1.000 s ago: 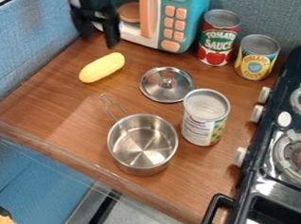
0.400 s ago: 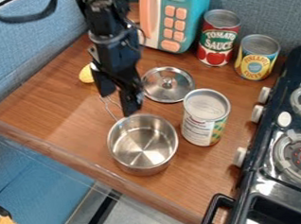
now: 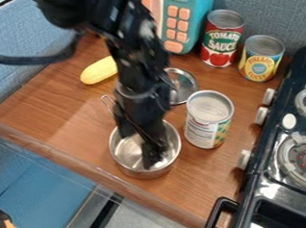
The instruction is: Move the pan on the bottom left of the table
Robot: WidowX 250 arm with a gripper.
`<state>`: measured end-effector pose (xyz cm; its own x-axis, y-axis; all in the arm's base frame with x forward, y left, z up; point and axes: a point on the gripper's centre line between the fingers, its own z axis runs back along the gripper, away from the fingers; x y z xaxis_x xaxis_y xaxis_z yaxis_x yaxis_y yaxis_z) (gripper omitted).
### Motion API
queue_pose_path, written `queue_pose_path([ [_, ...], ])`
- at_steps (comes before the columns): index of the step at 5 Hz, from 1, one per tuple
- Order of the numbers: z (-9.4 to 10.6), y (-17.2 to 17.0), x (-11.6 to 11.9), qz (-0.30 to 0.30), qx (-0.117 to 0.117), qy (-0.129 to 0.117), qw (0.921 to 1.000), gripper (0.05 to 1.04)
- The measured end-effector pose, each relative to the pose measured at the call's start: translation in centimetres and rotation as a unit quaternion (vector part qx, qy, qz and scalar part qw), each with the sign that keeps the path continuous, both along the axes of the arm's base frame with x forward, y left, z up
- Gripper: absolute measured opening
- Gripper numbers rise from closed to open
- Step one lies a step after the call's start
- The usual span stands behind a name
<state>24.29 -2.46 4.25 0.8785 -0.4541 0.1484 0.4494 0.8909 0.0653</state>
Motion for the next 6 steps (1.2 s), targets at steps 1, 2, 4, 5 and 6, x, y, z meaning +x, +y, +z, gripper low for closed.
queue_pose_path([
  [1,-1.6,-1.5,-0.3,0.003,0.01,0.015,0.9998,0.999],
  [2,-2.7,-2.6,-0.7,0.006,0.017,0.028,0.9994,0.999],
  [4,-4.5,-2.6,0.6,0.023,0.018,0.033,0.999,0.661],
  [5,-4.3,-2.2,1.0,0.031,0.015,0.031,0.9989,0.345],
  [6,-4.2,-1.9,0.9,0.038,0.011,0.04,0.9984,0.138],
])
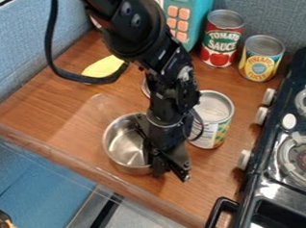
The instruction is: Move the pan on the bottom left of the table
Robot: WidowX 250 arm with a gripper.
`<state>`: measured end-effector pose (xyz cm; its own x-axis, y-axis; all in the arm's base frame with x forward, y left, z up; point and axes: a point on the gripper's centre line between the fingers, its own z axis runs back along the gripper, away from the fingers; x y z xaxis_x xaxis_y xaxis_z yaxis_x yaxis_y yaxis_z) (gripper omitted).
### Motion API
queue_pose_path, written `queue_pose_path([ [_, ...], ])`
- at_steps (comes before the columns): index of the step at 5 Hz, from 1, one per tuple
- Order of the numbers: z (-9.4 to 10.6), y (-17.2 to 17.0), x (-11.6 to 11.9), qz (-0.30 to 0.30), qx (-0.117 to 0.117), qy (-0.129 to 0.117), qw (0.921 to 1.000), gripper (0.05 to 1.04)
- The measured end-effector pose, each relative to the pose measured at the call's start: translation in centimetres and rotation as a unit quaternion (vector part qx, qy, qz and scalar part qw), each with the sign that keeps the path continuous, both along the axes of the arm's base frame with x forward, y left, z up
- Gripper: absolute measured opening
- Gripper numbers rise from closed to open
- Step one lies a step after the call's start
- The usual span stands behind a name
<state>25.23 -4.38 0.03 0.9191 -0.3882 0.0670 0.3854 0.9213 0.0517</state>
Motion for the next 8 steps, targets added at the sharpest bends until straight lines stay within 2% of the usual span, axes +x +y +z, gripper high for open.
queue_pose_path([
  [1,1.2,1.0,0.5,0.009,-0.01,-0.01,0.9999,0.082],
  [3,2.5,6.9,2.2,0.094,-0.012,-0.033,0.995,0.078],
  [4,1.3,8.9,3.0,0.123,-0.002,-0.02,0.9922,0.078],
  [5,-0.2,11.8,4.5,0.16,0.022,-0.006,0.9868,0.078],
  [6,-0.4,13.0,5.0,0.177,0.026,-0.003,0.9838,0.078],
  [7,-0.6,12.6,4.1,0.171,0.027,-0.001,0.985,0.077],
  [8,-0.4,11.6,2.6,0.155,0.021,0.007,0.9876,0.117],
])
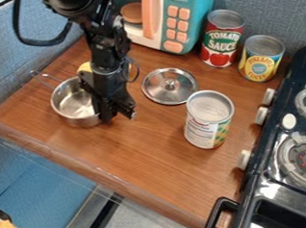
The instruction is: Move the pan on the bottom left of the table
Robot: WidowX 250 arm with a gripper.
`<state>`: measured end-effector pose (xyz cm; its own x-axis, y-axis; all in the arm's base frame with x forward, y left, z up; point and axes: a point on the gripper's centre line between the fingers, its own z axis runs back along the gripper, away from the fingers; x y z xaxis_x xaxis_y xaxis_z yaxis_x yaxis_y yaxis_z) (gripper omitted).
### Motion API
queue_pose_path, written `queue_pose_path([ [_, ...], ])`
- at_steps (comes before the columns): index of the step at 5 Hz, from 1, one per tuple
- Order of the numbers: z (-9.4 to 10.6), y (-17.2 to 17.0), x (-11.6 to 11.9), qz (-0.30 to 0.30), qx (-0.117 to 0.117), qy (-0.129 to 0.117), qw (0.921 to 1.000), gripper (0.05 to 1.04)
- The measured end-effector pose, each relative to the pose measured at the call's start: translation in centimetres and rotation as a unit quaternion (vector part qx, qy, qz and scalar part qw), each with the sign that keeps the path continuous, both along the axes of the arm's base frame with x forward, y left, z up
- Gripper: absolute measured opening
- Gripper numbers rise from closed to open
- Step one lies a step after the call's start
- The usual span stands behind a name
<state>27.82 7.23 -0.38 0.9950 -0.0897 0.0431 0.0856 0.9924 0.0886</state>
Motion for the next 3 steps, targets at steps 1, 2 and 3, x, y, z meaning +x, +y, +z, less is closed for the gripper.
queue_pose_path([
  [1,1.0,-1.1,-0.8,-0.003,-0.025,-0.006,0.9997,0.282],
  [2,3.9,-1.5,-0.7,-0.018,-0.063,-0.041,0.997,0.588],
  [3,4.8,-1.8,-0.6,-0.027,-0.094,-0.038,0.9945,0.884],
])
